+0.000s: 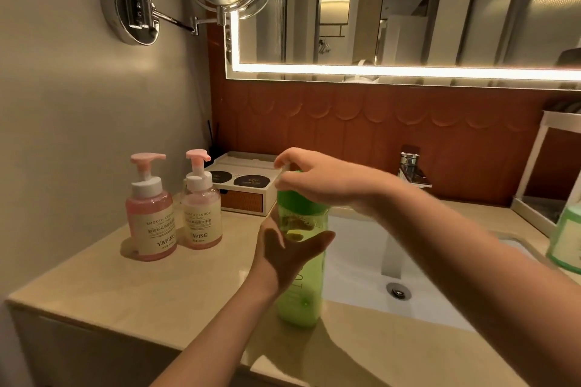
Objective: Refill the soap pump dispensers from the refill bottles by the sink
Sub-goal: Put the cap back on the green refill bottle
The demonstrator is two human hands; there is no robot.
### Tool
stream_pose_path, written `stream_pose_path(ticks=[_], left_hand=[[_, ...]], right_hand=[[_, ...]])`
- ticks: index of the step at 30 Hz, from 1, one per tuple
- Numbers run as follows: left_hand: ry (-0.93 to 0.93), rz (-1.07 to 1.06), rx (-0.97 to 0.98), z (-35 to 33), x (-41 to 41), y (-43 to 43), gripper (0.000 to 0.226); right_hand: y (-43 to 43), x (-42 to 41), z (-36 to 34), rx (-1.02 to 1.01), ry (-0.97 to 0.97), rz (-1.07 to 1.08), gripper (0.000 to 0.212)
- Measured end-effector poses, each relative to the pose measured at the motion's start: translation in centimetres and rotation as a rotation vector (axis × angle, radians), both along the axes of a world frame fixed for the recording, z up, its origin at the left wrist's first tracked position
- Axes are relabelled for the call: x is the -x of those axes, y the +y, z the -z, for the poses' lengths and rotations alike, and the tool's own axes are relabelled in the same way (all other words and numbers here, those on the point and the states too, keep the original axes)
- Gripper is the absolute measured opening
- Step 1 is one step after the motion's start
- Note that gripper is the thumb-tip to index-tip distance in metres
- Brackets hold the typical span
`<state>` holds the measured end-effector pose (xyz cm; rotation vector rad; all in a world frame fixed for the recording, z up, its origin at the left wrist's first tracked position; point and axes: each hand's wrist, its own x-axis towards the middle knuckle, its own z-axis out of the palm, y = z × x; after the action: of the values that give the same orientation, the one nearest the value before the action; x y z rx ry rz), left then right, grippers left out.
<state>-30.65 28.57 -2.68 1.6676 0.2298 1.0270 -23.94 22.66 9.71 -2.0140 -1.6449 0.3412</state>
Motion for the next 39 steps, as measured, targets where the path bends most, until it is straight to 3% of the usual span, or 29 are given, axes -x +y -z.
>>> stream_pose_path(ticks=[2, 4, 9, 15, 23, 28, 30, 34, 39], left_hand=[[0.002, 0.020, 0.036, -0.1, 0.1, 0.2, 0.070], [0.011, 0.066, 0.050, -0.2, 0.1, 0.5, 0.060], [0.049, 0.020, -0.016, -0.5, 0.1, 0.4, 0.046], [0.015, -0.164, -0.065, 0.0, -0.3, 0.3, 0.040], [0.016, -0.228, -0.087, 0.0, -0.1, 0.7, 0.053], [0.100, -0.233, -0.034, -0.2, 0.7, 3.8, 0.071], [0.150, -0.230, -0.028, -0.4, 0.9, 4.9, 0.074], [0.193, -0.276, -0.016, -0.5, 0.5, 6.7, 0.082], [0.269, -0.329, -0.040, -0.4, -0.8, 9.2, 0.075]], right_hand=[[-1.7, -0.8, -1.1, 0.098, -0.010, -0.128, 0.043], [-2.3, -1.3, -1.3, 0.047, -0.165, -0.147, 0.048], [-0.2, -0.4, 0.3, -0.182, -0.771, 0.042, 0.053], [1.3, 1.0, 0.4, -0.178, -0.901, 0.236, 0.058], [1.9, 0.5, 1.3, -0.236, -0.775, 0.316, 0.061], [3.2, -0.5, 1.0, -0.045, -0.310, 0.026, 0.059], [3.6, -1.1, 0.9, -0.021, -0.218, -0.052, 0.062], [5.4, -1.9, 1.2, -0.092, -0.297, -0.060, 0.058], [7.7, -2.5, 1.2, -0.161, -0.373, -0.028, 0.053]])
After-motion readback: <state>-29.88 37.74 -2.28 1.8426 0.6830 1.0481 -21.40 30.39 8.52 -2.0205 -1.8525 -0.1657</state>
